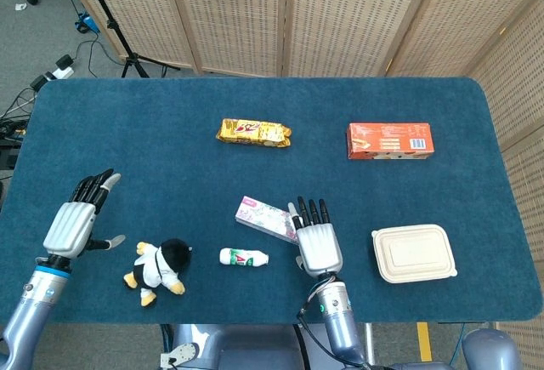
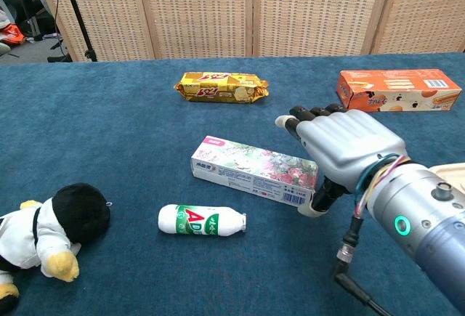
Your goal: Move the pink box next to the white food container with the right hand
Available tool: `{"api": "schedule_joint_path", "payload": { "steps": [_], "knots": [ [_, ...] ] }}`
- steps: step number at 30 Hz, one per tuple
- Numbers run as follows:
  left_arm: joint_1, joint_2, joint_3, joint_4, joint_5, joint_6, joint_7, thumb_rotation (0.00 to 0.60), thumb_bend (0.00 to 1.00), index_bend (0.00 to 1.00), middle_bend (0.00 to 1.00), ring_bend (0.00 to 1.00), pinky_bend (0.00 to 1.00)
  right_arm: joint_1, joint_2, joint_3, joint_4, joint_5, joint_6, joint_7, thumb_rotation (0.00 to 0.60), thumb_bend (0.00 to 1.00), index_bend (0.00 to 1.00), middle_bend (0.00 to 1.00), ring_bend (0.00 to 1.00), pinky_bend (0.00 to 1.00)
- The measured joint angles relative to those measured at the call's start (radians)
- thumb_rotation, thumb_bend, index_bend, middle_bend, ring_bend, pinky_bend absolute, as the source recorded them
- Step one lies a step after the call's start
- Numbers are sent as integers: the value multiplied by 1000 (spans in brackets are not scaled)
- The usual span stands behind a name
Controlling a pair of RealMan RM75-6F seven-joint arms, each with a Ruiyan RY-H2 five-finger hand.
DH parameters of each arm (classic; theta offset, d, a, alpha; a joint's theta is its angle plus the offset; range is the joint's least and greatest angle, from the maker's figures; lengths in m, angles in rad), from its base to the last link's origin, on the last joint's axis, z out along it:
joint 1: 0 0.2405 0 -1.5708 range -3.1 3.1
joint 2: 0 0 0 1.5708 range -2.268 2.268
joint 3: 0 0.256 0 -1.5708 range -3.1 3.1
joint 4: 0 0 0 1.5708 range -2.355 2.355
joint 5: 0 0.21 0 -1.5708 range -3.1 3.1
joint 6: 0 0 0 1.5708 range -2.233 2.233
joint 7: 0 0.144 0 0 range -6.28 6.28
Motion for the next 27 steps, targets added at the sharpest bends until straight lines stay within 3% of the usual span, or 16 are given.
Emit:
{"api": "schedule_joint_path", "payload": {
  "steps": [27],
  "knots": [
    [-1,-3,-11,7,-19,-23,-2,600,0,0,0,0,0,125,-45,78,161,84,-108,36,600,208,20,0,0,0]
  ]
}}
